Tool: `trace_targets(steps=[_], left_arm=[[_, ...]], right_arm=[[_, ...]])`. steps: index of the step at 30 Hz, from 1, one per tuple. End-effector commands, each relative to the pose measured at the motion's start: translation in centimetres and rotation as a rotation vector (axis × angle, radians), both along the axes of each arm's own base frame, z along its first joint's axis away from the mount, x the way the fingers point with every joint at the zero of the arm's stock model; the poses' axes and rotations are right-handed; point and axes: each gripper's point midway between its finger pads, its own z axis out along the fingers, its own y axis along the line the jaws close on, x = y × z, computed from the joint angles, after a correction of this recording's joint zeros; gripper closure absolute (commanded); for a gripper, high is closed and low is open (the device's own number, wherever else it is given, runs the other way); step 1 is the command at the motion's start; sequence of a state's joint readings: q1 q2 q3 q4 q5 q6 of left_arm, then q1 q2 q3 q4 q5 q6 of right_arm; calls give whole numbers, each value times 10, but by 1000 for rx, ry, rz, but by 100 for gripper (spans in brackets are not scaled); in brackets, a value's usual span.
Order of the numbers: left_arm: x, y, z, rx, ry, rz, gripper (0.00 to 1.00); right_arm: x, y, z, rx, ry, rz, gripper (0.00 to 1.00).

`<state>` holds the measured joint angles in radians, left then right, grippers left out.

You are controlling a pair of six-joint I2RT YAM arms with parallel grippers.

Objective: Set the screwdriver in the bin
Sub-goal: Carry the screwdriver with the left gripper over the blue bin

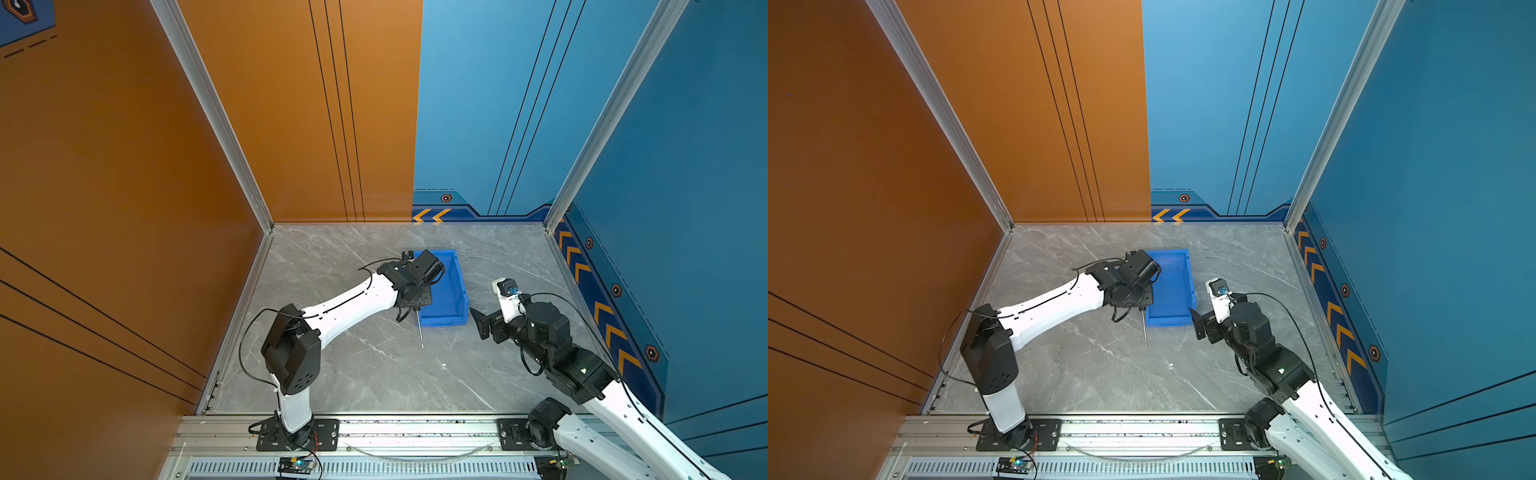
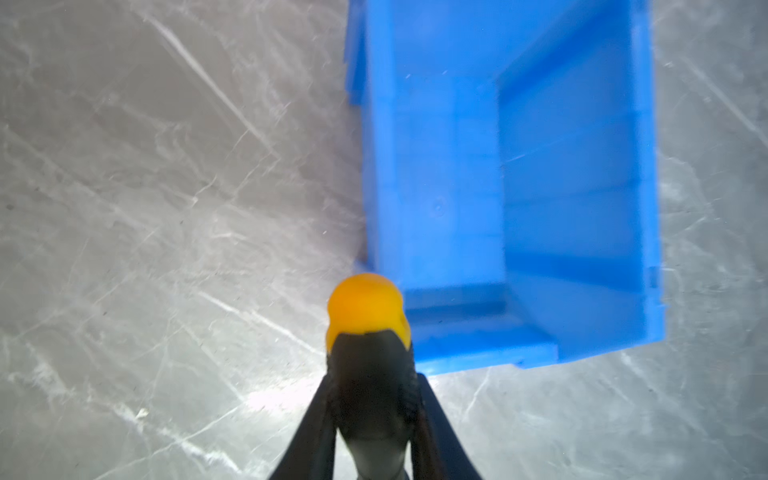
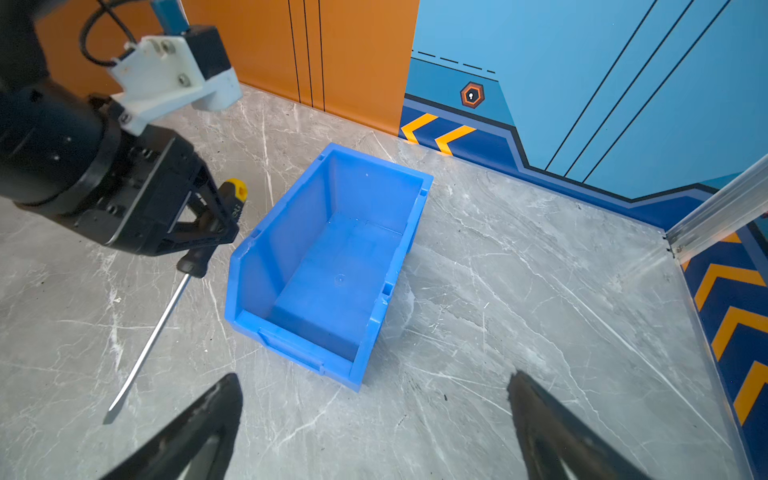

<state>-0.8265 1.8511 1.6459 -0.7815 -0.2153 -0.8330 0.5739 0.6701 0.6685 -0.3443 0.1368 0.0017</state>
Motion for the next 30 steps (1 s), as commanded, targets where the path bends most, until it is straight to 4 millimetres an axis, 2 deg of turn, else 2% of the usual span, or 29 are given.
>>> trace_targets(steps=[1, 7, 12, 17, 22, 30], left_arm=[[11, -19, -3, -3, 32, -58, 81], [43, -61, -2, -58, 7, -89, 81], [67, -75, -11, -67, -9, -76, 81], [86, -77, -18, -63, -27, -55, 80], [103, -67, -26, -53, -34, -1, 79], [117, -65, -46, -24, -35, 16, 78]], right_arm=[[7, -8, 7, 42, -7, -68, 0], [8, -22, 2, 45, 17, -123, 0], [7, -24, 0, 40, 24, -128, 0], [7, -24, -2, 40, 33, -126, 0], [7, -19, 0, 41, 36, -96, 0], [7, -19, -2, 43, 44, -96, 0]])
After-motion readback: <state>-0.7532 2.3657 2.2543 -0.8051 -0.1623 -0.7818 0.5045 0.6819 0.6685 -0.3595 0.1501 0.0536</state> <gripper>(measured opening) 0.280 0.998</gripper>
